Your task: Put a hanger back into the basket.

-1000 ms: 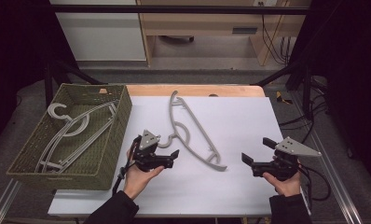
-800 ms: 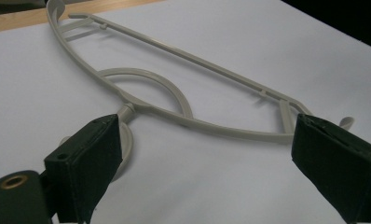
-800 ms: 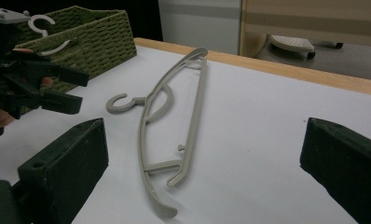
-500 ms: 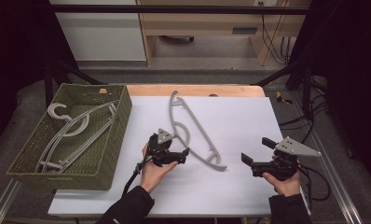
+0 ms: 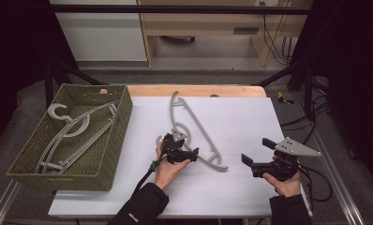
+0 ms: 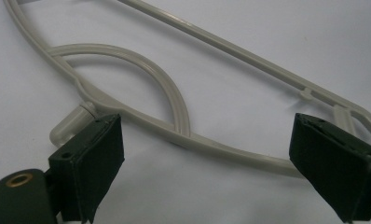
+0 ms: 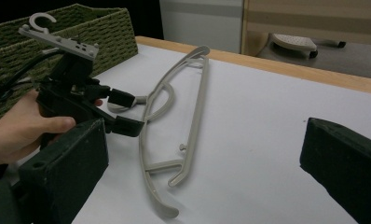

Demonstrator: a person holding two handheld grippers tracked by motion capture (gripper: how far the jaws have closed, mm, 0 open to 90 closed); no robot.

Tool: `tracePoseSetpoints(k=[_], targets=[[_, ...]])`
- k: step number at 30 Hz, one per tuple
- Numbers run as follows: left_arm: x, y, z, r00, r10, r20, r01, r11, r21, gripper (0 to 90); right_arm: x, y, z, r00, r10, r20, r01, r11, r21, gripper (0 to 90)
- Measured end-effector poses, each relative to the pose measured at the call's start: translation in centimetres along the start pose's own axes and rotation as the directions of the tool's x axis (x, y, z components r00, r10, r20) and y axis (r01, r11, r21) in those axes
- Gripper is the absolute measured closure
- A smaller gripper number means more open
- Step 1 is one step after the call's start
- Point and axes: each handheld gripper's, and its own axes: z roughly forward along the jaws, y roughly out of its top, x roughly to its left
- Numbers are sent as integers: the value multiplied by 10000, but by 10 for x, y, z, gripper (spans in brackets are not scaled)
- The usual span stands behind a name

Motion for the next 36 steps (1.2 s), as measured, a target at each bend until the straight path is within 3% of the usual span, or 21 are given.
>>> tracePoseSetpoints(k=[3,9,15,20,23,26,31,36], targets=[[0,0,6,9997,-256,-55,256,9996,120,101,0,0,0,10000,-10,-21,10,10000,-1,13],[-4,-1,13,9995,85,-295,-68,9984,561,101,0,1,-1,10000,6,-33,-7,10000,-23,13],[-6,-2,15,9994,21,-351,2,9979,642,102,0,1,-1,10000,0,-10,0,10000,-38,12],[-2,-1,11,9988,41,-491,15,9936,1126,106,-1,1,-2,10000,-69,-37,69,10000,-8,12],[2,-2,6,9987,115,-490,-42,9893,1461,110,0,1,-3,10000,-6,-10,6,10000,-69,13],[8,-4,-4,9981,470,-390,-394,9833,1774,116,-1,1,-4,10000,-32,-8,32,10000,-78,13],[21,-16,-24,9985,524,-138,-488,9805,1904,151,-1,1,-4,10000,-45,-13,45,10000,-74,12],[32,-25,-42,9983,546,181,-572,9764,2084,240,0,1,-3,10000,-32,0,32,10000,-52,13]])
